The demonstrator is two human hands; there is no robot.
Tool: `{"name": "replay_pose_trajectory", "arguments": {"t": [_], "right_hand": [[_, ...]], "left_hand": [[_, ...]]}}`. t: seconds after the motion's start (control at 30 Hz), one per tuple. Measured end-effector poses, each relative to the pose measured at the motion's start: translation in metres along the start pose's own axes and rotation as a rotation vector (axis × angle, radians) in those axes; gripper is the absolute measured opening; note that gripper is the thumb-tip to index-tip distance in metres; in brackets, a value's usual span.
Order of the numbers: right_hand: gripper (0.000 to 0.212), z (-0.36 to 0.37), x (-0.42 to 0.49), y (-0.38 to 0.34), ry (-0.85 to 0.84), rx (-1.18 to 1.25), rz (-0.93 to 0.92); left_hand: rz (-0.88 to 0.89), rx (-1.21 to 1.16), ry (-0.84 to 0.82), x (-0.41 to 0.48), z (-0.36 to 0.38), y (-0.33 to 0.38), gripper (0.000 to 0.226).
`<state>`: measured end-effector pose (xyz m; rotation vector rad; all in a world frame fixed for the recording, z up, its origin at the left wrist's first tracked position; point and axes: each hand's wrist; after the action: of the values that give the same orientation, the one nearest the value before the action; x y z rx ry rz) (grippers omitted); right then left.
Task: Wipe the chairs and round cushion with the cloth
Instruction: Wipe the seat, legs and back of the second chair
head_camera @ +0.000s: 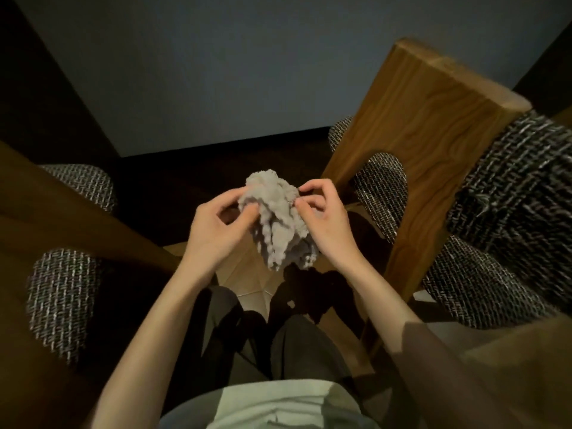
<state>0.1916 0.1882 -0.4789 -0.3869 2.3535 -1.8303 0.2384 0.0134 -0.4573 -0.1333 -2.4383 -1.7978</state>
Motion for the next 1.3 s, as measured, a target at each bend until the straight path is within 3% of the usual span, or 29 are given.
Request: {"name": "replay_pose_trajectory", "arguments": {"t": [0.07, 0.17, 0.27, 0.33, 0.5, 0.63, 0.73, 0.8, 0.9, 0.97, 1.13, 1.23, 1.3], "right_hand": [[0.011, 0.003, 0.0, -0.001, -0.041, -0.085, 0.0], [0.029, 0.004, -0.006, -0.008, -0.143, -0.162, -0.012], [0.05, 0.002, -0.016, -0.015, -0.279, -0.149, 0.034], [0.058, 0.0, -0.022, -0.02, -0.277, -0.263, 0.018], [0.014, -0.008, -0.041, -0.036, -0.124, -0.359, -0.083], [0.013, -0.023, -0.056, -0.056, 0.075, -0.414, -0.184], [0.009, -0.033, -0.067, -0.066, 0.182, -0.363, -0.158], [0.011, -0.038, -0.075, -0.069, 0.193, -0.37, -0.122], [0.019, -0.04, -0.094, -0.077, 0.179, -0.545, -0.161], [0.024, -0.042, -0.105, -0.089, 0.201, -0.712, -0.236], [0.033, -0.072, -0.108, -0.152, 0.436, -1.171, -0.458], [0.047, -0.095, -0.095, -0.177, 0.442, -1.426, -0.19], [0.045, -0.105, -0.089, -0.18, 0.444, -1.46, 0.026]], "left_hand": [[-0.033, 0.031, 0.104, 0.005, 0.0, -0.001, 0.016], [-0.05, 0.175, 0.139, 0.013, 0.0, -0.002, 0.007], [-0.038, 0.225, 0.117, 0.017, 0.001, 0.001, 0.013], [-0.03, 0.232, 0.104, 0.018, 0.002, 0.004, 0.02], [0.063, 0.283, 0.093, 0.014, -0.002, 0.017, 0.024], [0.035, 0.033, -0.085, 0.001, -0.009, 0.026, 0.03], [-0.006, -0.171, -0.224, -0.011, 0.0, 0.024, 0.036], [0.025, -0.172, -0.177, -0.015, 0.007, 0.024, 0.032], [0.086, -0.078, 0.055, -0.007, 0.016, 0.034, 0.006], [0.116, 0.055, 0.151, 0.007, 0.02, 0.051, 0.01], [0.217, 0.026, 0.143, 0.044, 0.037, 0.114, 0.01], [0.284, 0.003, 0.129, 0.06, 0.054, 0.144, 0.013], [0.311, -0.041, 0.137, 0.064, 0.073, 0.156, 0.016]]}}
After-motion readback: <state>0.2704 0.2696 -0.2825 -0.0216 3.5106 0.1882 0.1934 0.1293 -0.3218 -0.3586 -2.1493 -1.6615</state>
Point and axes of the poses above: each hand's wrist, its own x-axis towards the middle knuckle, its own z-axis out of the palm, y = z × x, and after that the axes turned 8 degrees about -y, right-handed
